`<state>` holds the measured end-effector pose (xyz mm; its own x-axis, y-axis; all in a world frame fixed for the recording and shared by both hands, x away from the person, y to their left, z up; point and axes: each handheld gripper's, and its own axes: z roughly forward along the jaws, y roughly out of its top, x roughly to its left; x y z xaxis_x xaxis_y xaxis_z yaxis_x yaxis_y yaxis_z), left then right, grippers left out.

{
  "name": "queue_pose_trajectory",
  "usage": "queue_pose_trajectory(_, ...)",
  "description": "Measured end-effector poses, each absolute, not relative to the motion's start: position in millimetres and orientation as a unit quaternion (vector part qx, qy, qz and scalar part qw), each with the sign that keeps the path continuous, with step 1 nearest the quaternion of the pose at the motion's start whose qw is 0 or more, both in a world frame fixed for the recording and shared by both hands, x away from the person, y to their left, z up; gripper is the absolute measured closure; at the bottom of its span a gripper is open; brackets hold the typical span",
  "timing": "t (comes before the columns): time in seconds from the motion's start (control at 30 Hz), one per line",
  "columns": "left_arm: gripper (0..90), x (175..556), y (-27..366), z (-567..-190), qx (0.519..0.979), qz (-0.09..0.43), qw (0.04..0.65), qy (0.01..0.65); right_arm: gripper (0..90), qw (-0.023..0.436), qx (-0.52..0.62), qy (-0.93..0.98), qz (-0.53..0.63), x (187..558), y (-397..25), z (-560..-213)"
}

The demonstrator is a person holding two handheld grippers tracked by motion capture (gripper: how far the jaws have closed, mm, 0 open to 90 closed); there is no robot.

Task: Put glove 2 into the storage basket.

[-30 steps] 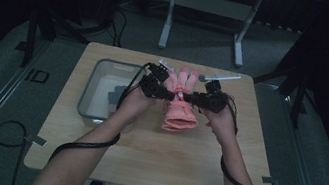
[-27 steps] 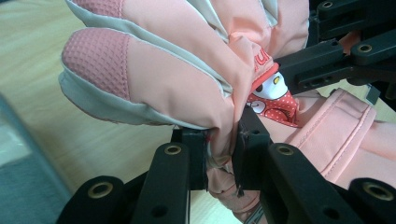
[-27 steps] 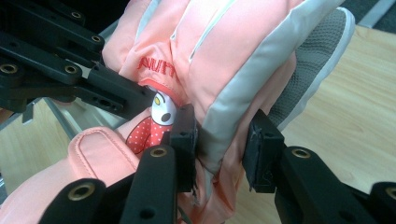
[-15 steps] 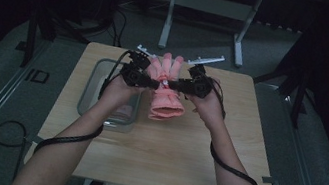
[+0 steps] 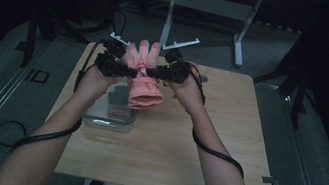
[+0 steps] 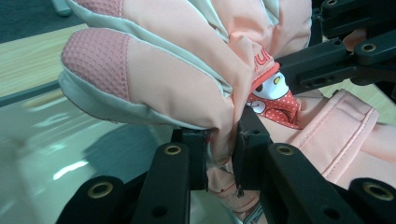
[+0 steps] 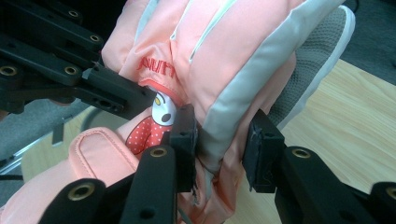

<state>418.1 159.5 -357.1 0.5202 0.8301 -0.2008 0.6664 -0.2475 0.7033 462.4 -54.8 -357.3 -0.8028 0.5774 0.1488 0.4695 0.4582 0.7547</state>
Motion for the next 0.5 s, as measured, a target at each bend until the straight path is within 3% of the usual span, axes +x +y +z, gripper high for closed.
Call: queue_pose_trajectory(0.5, 77.1, 411.4, 210.9, -389.4, 0.752, 0.117, 0.368, 0.534, 67.9, 0.035, 0.276, 0.872, 0.403, 477.7, 11.5, -384.2)
